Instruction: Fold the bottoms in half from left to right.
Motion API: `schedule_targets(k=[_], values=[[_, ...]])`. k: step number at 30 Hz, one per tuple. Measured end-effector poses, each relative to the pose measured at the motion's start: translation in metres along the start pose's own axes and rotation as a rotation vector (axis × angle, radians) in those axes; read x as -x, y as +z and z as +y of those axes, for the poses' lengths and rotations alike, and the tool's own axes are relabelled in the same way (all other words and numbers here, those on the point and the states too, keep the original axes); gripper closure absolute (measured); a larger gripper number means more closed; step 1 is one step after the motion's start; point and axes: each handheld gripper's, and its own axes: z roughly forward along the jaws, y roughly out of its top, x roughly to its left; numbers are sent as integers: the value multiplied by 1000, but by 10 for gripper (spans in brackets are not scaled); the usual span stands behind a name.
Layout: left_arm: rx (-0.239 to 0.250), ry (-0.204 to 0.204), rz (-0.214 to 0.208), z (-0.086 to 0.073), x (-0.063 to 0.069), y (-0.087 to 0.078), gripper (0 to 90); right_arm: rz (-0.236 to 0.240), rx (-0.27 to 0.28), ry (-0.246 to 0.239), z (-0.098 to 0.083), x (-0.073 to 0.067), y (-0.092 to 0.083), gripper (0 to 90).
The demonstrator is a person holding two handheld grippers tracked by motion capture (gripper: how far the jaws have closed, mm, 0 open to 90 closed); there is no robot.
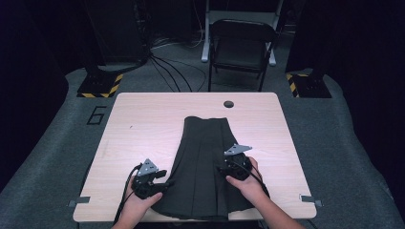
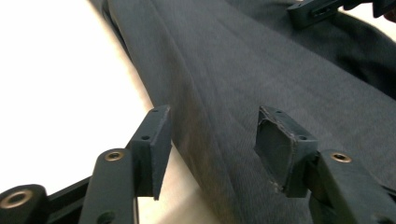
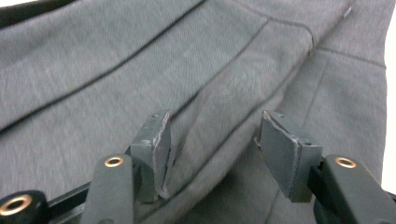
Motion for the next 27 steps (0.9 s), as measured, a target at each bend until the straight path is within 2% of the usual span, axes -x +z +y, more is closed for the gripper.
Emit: schedule_targets(k=[1, 4, 7, 10, 16, 18, 20, 21, 23, 24, 25, 27], values=[[-8, -5, -13, -1, 0, 1, 529, -3, -2, 10, -3, -1, -2, 441], [-24, 0, -44, -5, 3, 4, 655, -22, -15, -14, -10, 2, -7, 443], [-20, 29, -36, -5, 6, 7, 777, -28, -17, -8, -17, 7, -11, 443], [-14, 38, -38, -3, 11, 8, 869, -33, -26, 2, -24, 11, -15, 444], [13, 55, -46, 6, 21, 5, 871, -15, -31, 9, -34, 16, -20, 446], [9, 73, -42, 8, 25, 7, 871, -8, -35, 32, -37, 16, -20, 447], [-1, 63, -57, 9, 27, 9, 865, -5, -29, 57, -38, 16, -19, 449], [-7, 63, -50, 9, 28, 11, 855, -2, -29, 54, -39, 17, -18, 449], [-22, 48, -64, 8, 30, 15, 765, 4, -20, 55, -39, 18, -17, 452], [-11, 41, -65, 7, 33, 17, 711, 4, -19, 52, -40, 17, -17, 452], [-12, 34, -70, 6, 36, 18, 693, 3, -21, 54, -40, 16, -17, 454], [-12, 50, -74, 5, 40, 18, 669, 8, -17, 62, -41, 15, -17, 463]])
